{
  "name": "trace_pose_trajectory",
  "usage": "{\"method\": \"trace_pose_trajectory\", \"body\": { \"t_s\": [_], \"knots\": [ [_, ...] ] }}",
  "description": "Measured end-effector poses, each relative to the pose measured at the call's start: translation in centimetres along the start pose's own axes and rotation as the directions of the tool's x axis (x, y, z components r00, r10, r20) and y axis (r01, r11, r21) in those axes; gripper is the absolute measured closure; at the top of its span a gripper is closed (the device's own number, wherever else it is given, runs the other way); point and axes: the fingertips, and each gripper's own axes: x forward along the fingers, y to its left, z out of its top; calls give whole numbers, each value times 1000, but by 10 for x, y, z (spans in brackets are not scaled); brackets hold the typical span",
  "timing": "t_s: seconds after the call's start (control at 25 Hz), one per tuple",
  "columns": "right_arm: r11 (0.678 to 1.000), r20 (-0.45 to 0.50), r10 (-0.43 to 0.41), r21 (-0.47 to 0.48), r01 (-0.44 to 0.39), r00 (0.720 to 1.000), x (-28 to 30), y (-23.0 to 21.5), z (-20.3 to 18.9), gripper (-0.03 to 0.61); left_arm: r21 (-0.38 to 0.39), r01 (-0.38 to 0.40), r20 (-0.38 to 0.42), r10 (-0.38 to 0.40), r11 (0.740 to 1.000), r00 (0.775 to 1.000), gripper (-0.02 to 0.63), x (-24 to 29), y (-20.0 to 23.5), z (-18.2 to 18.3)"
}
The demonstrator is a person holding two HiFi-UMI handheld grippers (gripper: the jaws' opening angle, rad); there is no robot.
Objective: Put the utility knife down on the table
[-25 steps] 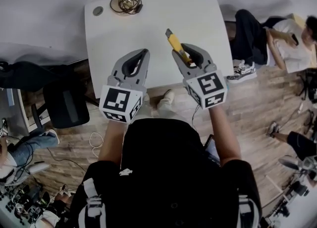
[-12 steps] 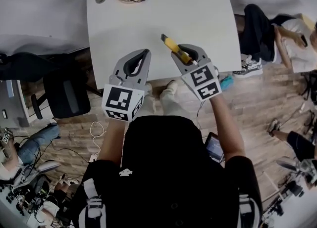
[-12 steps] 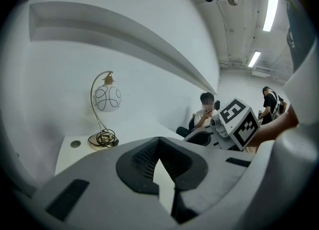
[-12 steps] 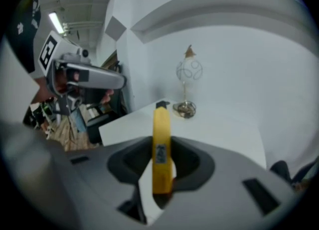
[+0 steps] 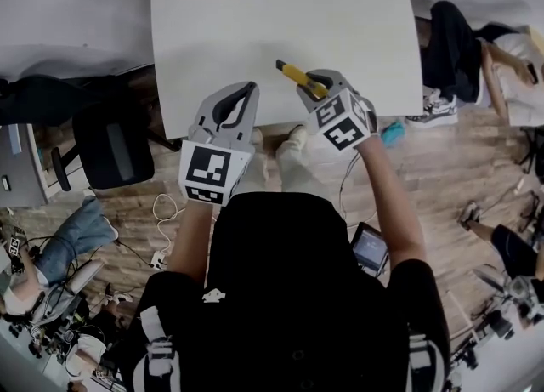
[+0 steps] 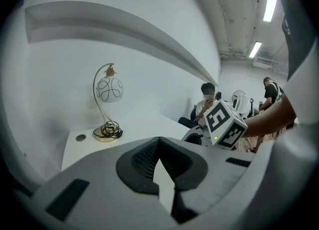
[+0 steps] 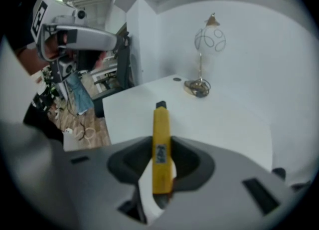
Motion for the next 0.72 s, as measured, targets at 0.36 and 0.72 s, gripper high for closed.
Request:
{"method": "trace_pose_trajectory", "body": {
  "t_s": [0.36, 0.72],
  "knots": [
    [997, -142, 15, -75, -26, 990, 37, -2, -35, 439, -15, -4, -38, 4, 1000, 999, 597, -2, 1, -20],
    [991, -200, 0, -130, -26, 980, 64, -4, -48, 439, -18, -5, -81, 4, 1000, 997, 597, 2, 4, -46]
  ]
}}
